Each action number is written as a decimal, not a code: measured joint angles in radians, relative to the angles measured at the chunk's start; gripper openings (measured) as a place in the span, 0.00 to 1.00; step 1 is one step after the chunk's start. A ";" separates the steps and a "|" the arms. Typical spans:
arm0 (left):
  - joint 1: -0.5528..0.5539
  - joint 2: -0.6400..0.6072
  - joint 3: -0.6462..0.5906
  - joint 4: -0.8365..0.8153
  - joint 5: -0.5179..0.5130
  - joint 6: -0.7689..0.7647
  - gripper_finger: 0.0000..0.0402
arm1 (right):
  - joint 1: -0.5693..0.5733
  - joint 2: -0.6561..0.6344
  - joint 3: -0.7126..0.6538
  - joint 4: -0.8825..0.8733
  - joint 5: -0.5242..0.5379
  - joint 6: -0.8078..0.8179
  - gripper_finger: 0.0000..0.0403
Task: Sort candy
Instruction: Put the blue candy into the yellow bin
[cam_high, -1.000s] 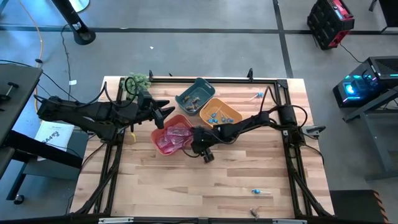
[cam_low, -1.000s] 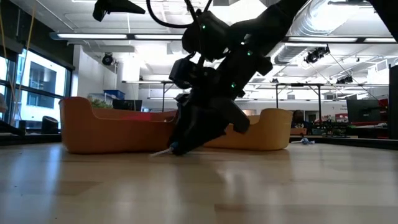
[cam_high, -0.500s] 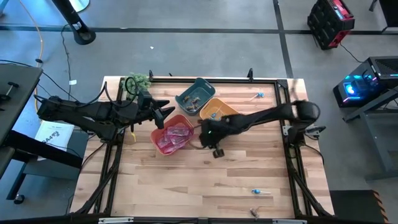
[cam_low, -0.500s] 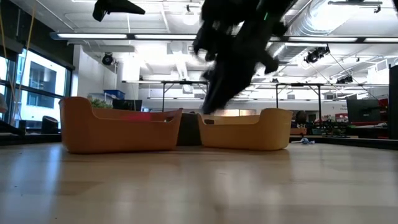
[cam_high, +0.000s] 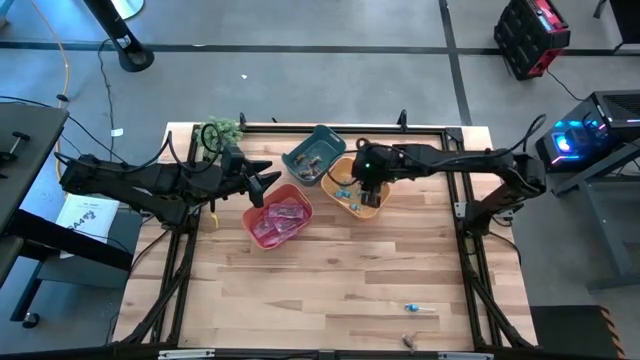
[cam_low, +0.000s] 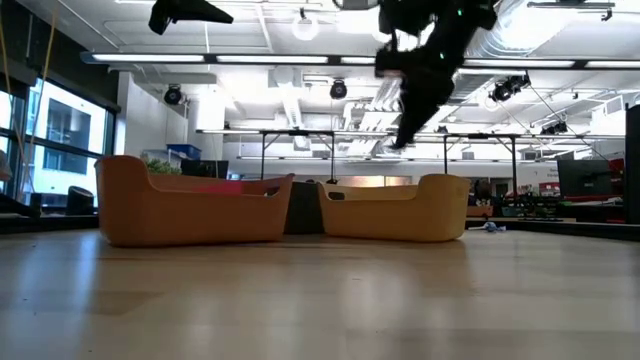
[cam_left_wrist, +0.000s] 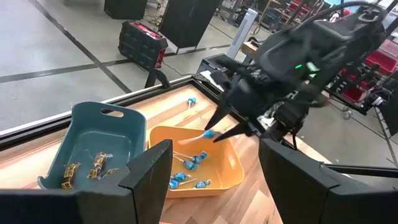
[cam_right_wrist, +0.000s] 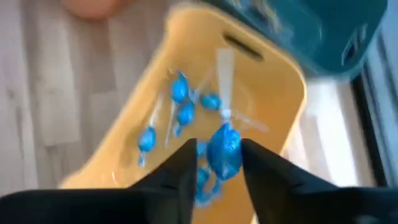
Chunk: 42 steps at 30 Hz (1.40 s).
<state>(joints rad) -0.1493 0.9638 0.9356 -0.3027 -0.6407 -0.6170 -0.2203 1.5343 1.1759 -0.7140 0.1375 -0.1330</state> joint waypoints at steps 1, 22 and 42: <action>0.000 0.000 0.000 0.000 0.000 0.001 0.58 | -0.010 0.003 -0.012 -0.007 -0.012 0.010 0.35; 0.000 0.000 0.000 0.009 0.000 0.053 0.58 | 0.515 0.004 -0.046 -0.221 -0.334 0.549 0.63; 0.000 0.000 0.000 0.008 0.001 0.124 0.58 | 1.021 0.255 -0.046 -0.143 -0.313 1.096 0.63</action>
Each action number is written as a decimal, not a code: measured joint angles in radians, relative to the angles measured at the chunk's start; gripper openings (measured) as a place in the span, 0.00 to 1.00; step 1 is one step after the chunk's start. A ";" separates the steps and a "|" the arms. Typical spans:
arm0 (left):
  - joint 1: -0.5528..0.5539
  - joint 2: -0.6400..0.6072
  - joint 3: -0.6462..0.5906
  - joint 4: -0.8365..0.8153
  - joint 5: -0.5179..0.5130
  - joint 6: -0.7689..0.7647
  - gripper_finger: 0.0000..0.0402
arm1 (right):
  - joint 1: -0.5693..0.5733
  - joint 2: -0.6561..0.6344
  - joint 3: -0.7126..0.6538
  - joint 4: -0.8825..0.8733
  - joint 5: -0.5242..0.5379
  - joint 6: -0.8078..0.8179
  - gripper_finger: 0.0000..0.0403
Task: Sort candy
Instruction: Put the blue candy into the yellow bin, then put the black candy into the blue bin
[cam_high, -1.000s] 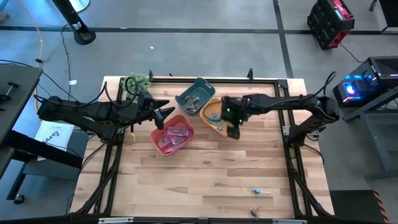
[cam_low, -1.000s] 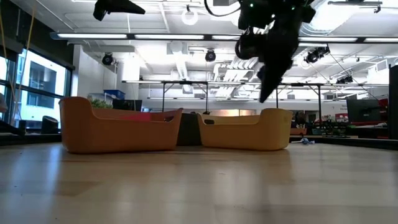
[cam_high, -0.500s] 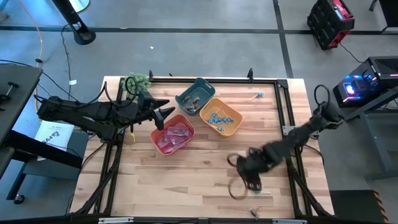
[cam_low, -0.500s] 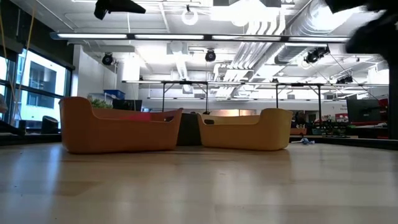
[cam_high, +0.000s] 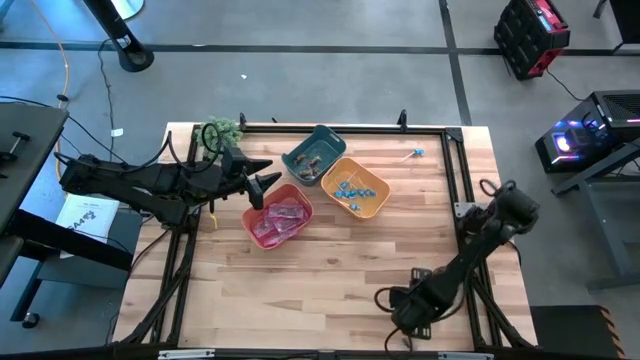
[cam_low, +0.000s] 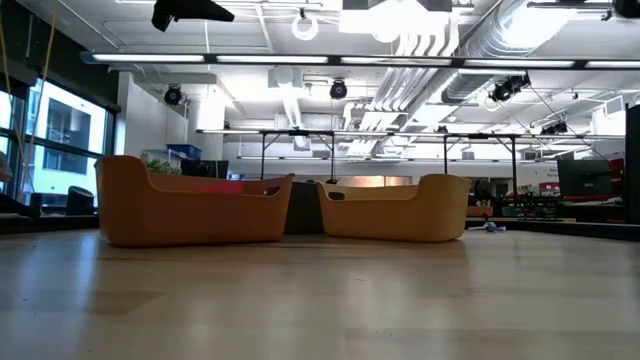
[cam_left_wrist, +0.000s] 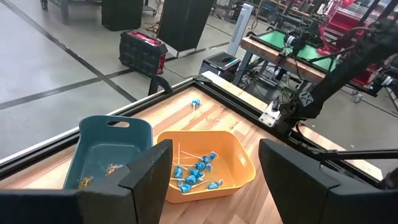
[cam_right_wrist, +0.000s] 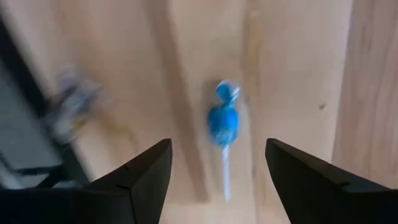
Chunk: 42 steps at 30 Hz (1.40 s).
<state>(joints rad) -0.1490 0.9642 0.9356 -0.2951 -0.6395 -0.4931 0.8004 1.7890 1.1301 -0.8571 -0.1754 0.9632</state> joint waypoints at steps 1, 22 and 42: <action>0.000 0.000 0.000 0.000 0.000 0.000 0.58 | -0.001 0.017 0.000 0.001 0.007 0.000 0.63; 0.000 0.000 0.000 0.002 0.001 -0.002 0.58 | -0.225 -0.180 -0.003 -0.250 0.276 -0.230 0.18; 0.000 0.000 0.000 -0.028 0.007 0.000 0.58 | -0.936 -0.311 0.000 0.141 0.312 -0.564 0.39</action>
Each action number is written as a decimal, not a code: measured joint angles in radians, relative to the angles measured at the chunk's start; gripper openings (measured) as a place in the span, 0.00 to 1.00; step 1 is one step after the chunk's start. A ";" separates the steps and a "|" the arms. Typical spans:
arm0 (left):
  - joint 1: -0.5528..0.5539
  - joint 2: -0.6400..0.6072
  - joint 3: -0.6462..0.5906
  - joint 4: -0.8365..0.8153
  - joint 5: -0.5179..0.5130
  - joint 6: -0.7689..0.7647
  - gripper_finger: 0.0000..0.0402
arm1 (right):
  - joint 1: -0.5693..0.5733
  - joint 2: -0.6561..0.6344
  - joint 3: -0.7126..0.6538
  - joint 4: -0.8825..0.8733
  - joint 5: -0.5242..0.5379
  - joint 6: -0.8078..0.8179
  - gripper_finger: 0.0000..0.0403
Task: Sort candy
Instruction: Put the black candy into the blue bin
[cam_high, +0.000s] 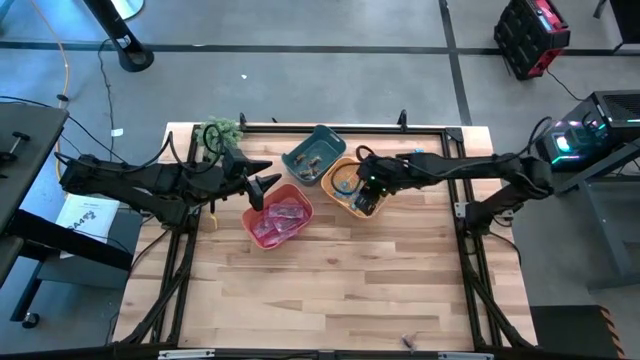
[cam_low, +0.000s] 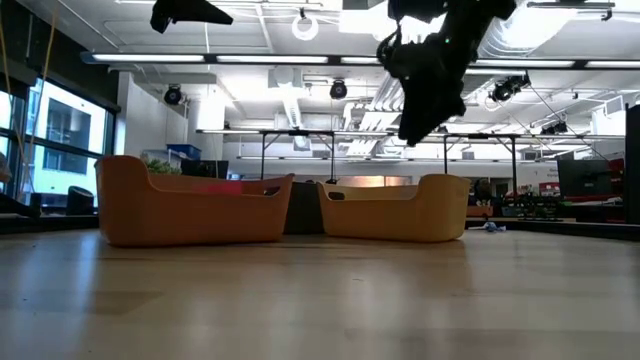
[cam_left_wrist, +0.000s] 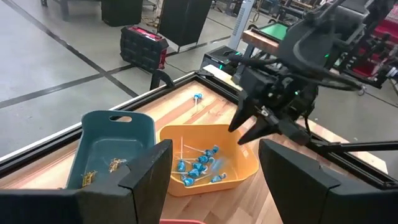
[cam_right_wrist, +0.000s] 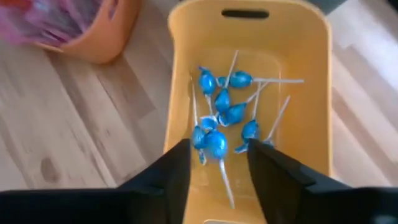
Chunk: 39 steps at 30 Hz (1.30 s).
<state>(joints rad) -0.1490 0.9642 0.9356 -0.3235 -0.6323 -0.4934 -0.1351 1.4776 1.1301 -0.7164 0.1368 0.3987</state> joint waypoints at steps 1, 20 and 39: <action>0.000 0.000 0.000 -0.004 0.000 0.000 0.58 | -0.007 0.012 0.000 0.002 -0.018 -0.014 0.42; 0.026 0.000 0.000 -0.021 0.002 0.026 0.58 | 0.513 -0.082 0.021 -0.049 -0.310 0.380 0.58; 0.044 0.000 0.000 -0.023 0.030 0.053 0.58 | 1.005 0.406 0.140 0.105 -0.410 0.940 0.57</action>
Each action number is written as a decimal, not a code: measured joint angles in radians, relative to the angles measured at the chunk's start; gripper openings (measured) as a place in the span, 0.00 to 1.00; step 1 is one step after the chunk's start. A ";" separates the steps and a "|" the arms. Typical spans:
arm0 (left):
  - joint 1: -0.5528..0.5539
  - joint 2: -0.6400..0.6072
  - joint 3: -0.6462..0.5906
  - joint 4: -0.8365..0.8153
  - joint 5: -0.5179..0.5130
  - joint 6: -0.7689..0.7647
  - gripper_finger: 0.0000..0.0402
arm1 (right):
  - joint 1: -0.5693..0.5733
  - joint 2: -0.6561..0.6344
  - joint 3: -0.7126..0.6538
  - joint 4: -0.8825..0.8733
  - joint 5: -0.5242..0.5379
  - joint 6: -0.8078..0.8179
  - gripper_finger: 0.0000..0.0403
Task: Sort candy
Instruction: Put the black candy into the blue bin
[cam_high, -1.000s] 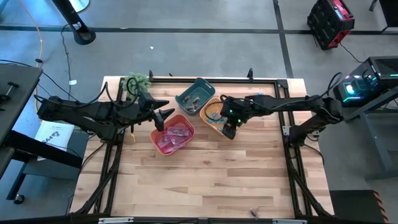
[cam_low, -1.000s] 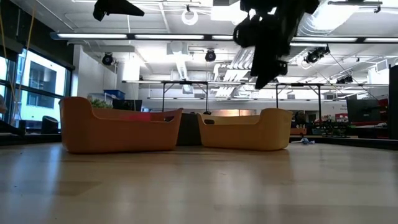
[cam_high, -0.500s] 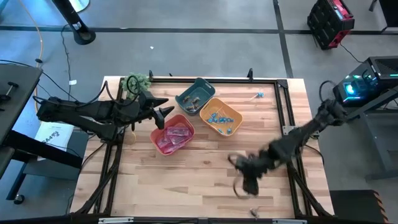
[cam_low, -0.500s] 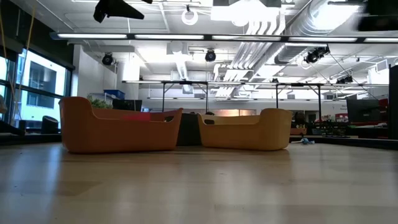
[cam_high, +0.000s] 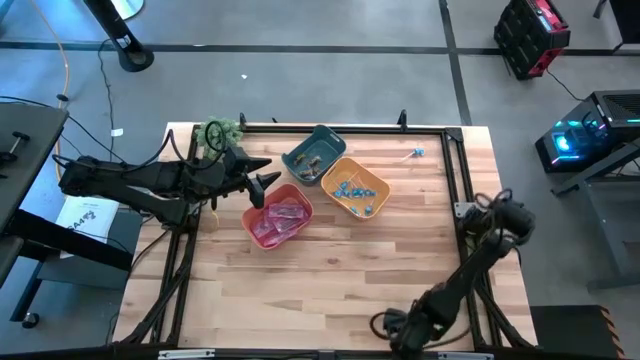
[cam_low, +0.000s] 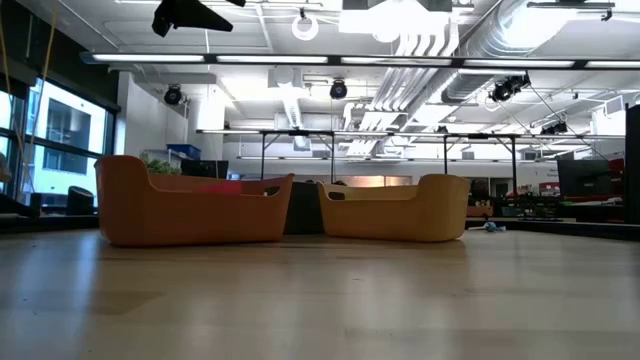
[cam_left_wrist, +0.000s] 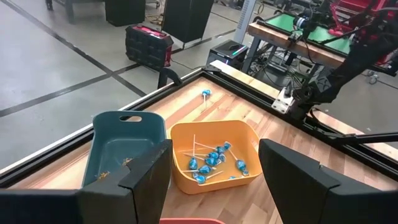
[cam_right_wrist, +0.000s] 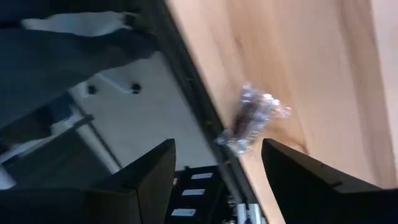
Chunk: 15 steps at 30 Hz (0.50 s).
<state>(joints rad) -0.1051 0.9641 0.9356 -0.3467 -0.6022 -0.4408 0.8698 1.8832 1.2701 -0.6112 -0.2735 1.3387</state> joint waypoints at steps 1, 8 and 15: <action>0.000 0.000 0.000 0.000 0.000 0.000 0.58 | 0.003 0.019 0.015 -0.024 0.002 0.012 0.57; 0.000 0.000 0.000 -0.001 0.000 0.000 0.58 | 0.017 0.119 0.053 -0.055 -0.004 0.099 0.57; 0.000 0.000 0.000 -0.001 0.001 0.000 0.58 | 0.003 0.173 0.060 -0.109 -0.035 0.131 0.45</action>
<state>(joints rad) -0.1051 0.9642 0.9356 -0.3478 -0.6014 -0.4412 0.8725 2.0559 1.3304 -0.7200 -0.3082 1.4700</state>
